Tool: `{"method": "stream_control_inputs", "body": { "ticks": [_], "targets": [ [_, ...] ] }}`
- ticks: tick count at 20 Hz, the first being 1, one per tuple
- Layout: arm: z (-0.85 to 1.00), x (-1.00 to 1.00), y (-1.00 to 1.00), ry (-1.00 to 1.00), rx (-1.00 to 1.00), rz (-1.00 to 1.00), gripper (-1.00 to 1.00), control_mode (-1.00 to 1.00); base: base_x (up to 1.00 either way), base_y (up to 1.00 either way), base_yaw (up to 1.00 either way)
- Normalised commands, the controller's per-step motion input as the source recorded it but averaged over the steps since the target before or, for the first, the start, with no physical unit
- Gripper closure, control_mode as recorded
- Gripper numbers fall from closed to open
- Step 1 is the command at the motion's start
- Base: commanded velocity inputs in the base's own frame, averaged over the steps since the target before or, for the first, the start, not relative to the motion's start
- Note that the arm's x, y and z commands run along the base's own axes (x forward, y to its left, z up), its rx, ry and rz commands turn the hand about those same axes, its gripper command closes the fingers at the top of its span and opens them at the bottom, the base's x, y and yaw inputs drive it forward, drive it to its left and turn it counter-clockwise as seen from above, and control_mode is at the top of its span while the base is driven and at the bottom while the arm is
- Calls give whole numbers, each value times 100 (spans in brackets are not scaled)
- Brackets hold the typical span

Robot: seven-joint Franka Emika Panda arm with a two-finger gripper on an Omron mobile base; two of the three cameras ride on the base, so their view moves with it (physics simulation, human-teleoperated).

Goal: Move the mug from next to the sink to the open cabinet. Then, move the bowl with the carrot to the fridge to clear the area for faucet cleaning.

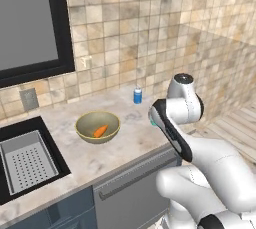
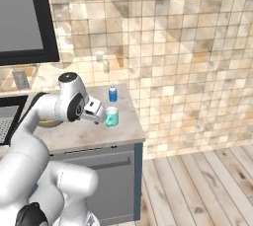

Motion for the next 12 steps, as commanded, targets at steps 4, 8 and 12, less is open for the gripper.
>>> {"method": "stream_control_inputs", "body": {
  "ticks": [4,8,12],
  "targets": [
    [-53,55,-3,0,0,-10,-100,-100,0,0,0],
    [-23,60,0,0,0,-11,-100,-100,0,0,0],
    [-10,47,-26,0,0,-9,-100,-100,0,0,0]
  ]
}}
